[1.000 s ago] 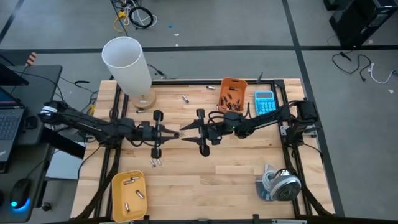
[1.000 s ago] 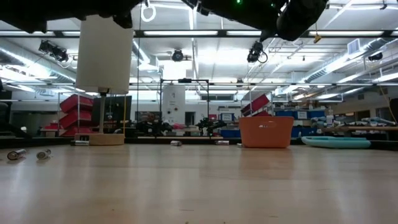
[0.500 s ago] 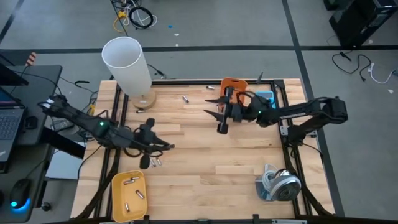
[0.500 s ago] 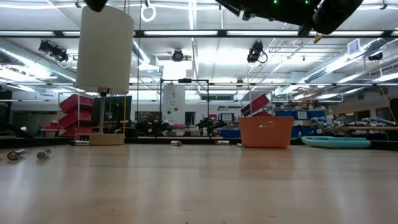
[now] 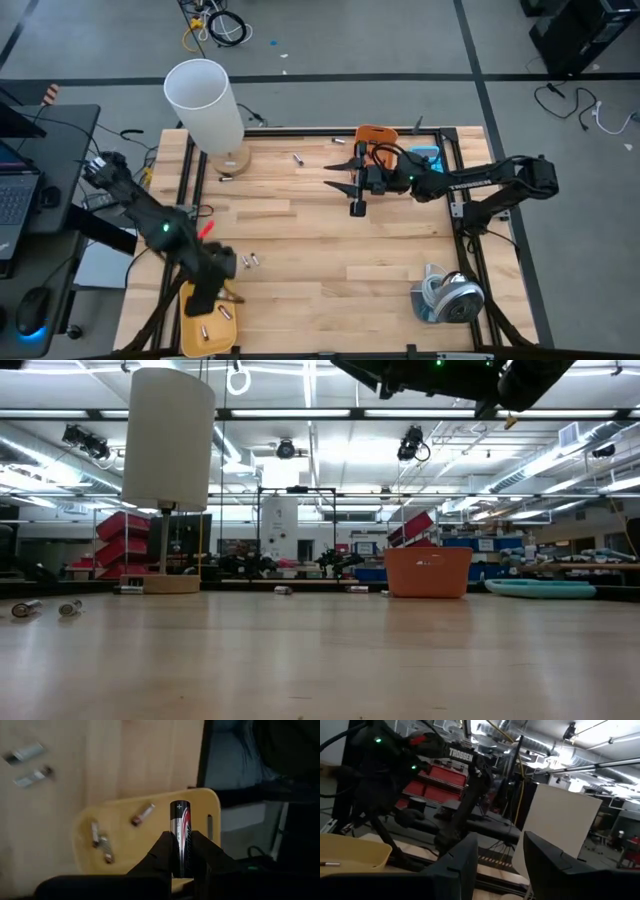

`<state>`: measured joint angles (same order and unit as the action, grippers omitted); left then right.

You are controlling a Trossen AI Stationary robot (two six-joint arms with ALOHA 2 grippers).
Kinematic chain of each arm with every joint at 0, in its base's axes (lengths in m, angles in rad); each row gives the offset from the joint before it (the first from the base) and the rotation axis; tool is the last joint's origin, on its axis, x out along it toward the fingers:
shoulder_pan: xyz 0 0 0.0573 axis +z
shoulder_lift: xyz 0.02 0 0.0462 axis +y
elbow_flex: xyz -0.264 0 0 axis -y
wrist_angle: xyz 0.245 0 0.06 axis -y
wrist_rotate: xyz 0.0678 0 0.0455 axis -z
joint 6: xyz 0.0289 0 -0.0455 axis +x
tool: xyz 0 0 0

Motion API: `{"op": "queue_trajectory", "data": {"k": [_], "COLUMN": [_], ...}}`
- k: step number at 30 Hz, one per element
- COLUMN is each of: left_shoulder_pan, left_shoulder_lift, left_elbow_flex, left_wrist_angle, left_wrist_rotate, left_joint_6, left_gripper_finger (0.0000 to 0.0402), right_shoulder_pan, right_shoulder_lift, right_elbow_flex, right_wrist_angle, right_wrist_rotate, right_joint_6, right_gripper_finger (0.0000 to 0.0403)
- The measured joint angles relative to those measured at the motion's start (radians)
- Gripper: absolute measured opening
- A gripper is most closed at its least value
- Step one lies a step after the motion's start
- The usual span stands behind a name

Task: Sort batteries
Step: Put the silver battery into the yellow bin

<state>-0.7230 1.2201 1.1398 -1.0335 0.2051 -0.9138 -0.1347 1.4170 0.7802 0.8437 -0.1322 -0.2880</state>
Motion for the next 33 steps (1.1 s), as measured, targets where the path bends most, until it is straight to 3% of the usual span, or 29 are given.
{"op": "queue_trajectory", "data": {"k": [8,13,21,33], "left_shoulder_pan": [-0.205,-0.267,-0.288,-0.263], "left_shoulder_lift": [0.155,0.236,0.283,0.282], "left_elbow_flex": [0.001,0.001,0.0,0.0], "left_wrist_angle": [0.003,0.011,-0.084,-0.187], "left_wrist_rotate": [-0.103,-0.035,-0.076,-0.142], "left_joint_6": [-0.273,-0.28,-0.306,-0.268], "left_gripper_finger": [0.0031,0.0049,0.0094,0.01], "right_shoulder_pan": [0.031,0.061,0.076,0.075], "right_shoulder_lift": [0.005,0.005,0.005,0.005], "right_elbow_flex": [0.0,0.0,0.0,0.0], "right_wrist_angle": [0.006,0.009,0.015,-0.007], "right_wrist_rotate": [0.0,0.0,0.0,0.008], "right_joint_6": [-0.002,-0.003,-0.048,-0.046], "right_gripper_finger": [0.0142,0.0142,0.0139,0.0135]}}
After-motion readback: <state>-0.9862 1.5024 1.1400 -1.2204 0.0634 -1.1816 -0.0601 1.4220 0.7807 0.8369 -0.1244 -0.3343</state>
